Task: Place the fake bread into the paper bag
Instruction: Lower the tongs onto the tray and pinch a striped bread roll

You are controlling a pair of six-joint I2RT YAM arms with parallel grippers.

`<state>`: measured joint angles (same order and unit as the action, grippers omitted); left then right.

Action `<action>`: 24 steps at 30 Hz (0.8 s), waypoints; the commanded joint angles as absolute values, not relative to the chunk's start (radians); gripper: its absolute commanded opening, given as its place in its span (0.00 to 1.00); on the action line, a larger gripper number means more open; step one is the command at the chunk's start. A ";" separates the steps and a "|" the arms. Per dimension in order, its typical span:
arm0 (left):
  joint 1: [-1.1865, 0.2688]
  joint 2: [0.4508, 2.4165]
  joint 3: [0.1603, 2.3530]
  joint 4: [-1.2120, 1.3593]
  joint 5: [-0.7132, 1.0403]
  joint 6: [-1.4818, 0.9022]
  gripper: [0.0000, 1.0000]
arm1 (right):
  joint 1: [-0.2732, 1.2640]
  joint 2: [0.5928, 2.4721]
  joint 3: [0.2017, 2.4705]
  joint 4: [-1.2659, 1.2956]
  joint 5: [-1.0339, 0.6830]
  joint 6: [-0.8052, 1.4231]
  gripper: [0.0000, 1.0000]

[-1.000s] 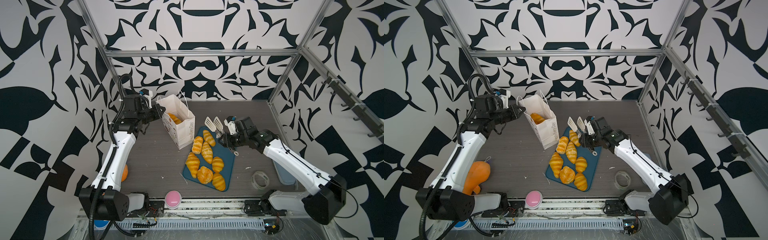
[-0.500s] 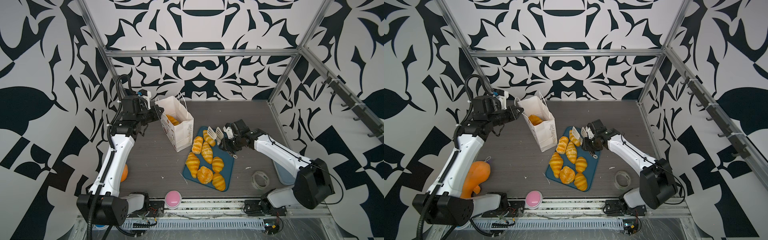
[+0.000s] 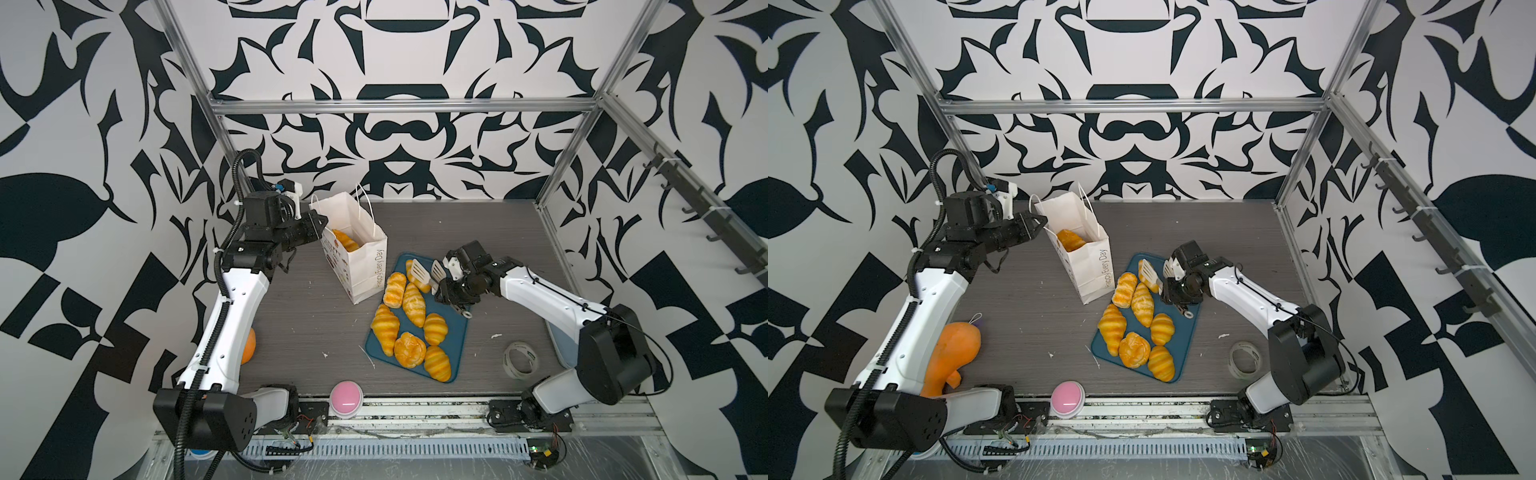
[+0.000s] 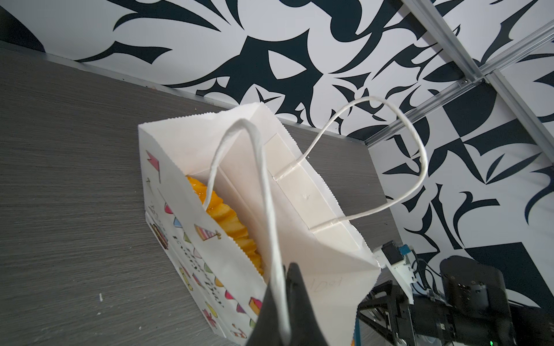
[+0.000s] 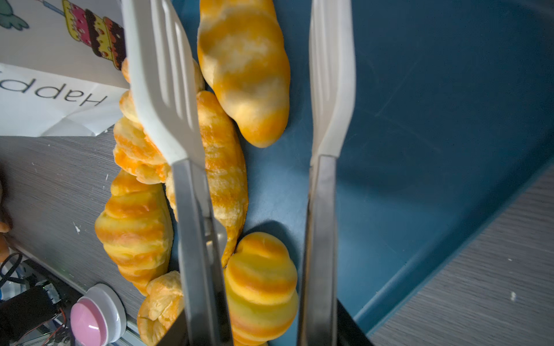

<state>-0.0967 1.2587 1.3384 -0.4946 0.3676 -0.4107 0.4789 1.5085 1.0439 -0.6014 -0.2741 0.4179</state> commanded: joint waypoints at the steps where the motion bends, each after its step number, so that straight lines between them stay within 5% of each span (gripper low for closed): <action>1: -0.098 1.252 1.322 -0.502 0.389 -0.408 0.00 | 0.475 1.501 1.062 -0.578 -0.282 0.402 0.52; 24: -0.098 1.235 1.295 -0.509 0.372 -0.398 0.00 | 0.500 1.569 1.156 -0.635 -0.256 0.361 0.52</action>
